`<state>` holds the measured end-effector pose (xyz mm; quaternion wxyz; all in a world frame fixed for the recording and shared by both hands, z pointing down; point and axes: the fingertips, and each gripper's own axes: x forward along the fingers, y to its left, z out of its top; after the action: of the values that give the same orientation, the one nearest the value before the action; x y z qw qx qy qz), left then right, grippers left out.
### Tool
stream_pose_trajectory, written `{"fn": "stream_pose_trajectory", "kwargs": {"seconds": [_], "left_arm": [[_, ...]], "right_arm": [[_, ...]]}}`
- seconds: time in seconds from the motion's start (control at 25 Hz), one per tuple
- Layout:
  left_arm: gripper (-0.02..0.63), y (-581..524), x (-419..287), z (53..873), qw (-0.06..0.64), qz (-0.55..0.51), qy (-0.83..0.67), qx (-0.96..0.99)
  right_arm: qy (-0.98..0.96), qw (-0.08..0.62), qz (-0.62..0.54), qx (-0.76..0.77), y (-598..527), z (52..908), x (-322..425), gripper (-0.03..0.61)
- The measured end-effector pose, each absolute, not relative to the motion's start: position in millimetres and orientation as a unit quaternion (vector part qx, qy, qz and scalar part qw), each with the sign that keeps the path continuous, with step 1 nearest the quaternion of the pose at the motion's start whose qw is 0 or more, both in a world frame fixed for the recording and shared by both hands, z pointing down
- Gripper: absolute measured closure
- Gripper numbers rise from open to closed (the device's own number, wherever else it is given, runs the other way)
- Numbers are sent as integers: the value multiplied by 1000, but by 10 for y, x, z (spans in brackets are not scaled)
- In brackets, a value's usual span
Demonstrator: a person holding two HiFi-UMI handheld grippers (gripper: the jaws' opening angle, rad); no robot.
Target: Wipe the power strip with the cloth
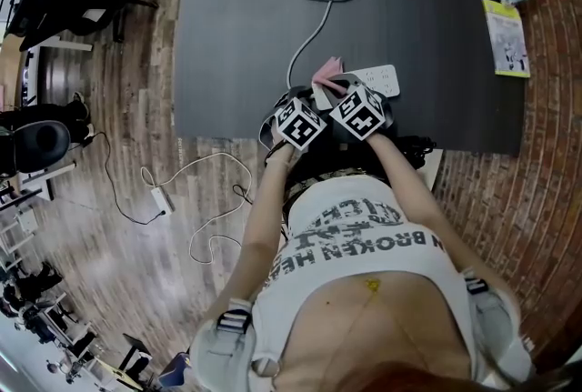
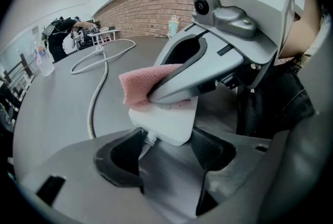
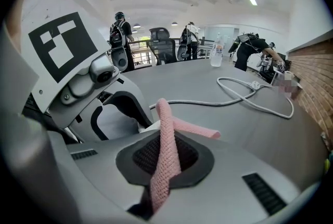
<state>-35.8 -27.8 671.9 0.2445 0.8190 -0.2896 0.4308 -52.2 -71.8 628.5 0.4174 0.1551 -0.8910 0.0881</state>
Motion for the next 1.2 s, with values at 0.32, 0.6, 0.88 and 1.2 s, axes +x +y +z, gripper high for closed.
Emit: {"fn": "stream_pose_trajectory", "kwargs": {"seconds": [0.32,0.6,0.88,1.2], "left_arm": [[334,-278,-353,6721,243,432,-290,819],[334,-279,-348,6731,240,433,-291,819],[334,-270,-352,6736,240,434,-290,819],[334,-276,-342,6735,238,435,-291,818]], "right_arm": [[-886,420,90,173,-781,6289,-388,561],[-882,419,99,191,-852,6292,-236,561],[-878,420,105,205,-904,6282,-117,561],[-874,418,111,220,-968,6309,62,561]]}}
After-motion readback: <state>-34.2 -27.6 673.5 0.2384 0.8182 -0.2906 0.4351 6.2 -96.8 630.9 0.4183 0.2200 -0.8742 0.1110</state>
